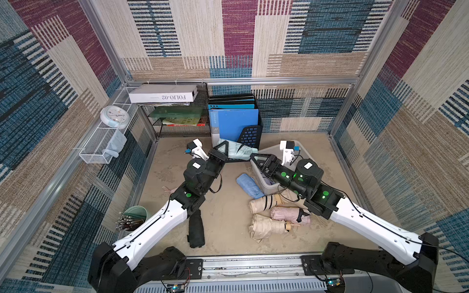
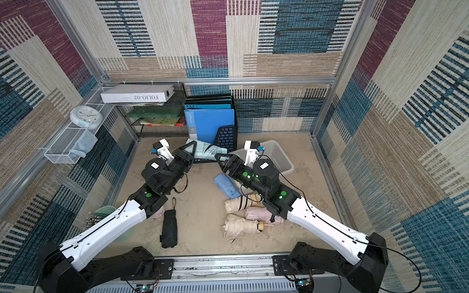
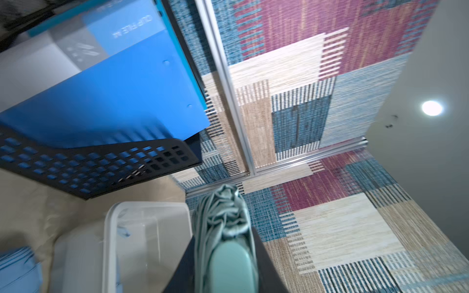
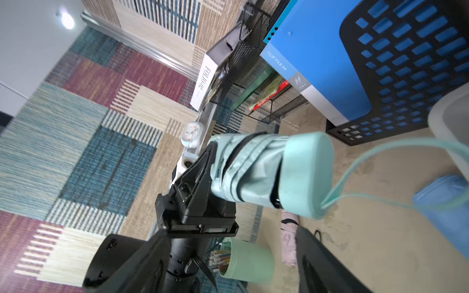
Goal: Put the umbrella into the storage box
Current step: Pick up the umbrella from the center of the board.
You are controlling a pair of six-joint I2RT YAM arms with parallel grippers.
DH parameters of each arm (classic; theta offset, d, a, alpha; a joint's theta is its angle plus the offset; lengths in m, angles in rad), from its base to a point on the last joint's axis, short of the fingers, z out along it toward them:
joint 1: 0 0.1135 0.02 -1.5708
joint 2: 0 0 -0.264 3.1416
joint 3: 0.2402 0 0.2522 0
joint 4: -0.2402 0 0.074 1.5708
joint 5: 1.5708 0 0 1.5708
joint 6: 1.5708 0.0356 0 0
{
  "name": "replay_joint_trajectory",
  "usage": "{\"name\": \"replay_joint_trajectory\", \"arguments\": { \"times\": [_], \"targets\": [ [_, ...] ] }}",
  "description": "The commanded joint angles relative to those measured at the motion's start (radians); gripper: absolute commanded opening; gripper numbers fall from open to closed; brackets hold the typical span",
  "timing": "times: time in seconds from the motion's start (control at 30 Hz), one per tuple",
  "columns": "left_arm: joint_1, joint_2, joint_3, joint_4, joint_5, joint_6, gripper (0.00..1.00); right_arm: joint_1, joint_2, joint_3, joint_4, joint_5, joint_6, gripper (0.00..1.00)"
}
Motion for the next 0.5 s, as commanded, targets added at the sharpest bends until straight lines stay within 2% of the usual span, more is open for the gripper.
{"name": "replay_joint_trajectory", "arguments": {
  "times": [0.0,0.13,0.3,0.47],
  "targets": [
    [-0.008,0.019,0.028,0.235,0.036,0.094,0.00,0.003,0.022,-0.014,0.242,0.002,0.151,0.84],
    [-0.016,0.050,0.045,0.314,0.073,0.109,0.00,0.020,0.067,-0.012,0.338,0.023,0.142,0.85],
    [-0.029,0.063,0.065,0.322,0.106,0.122,0.00,0.040,0.105,0.003,0.413,0.083,0.108,0.86],
    [-0.035,0.063,0.062,0.352,0.130,0.127,0.00,0.053,0.148,0.013,0.493,0.134,0.141,0.84]
  ]
}}
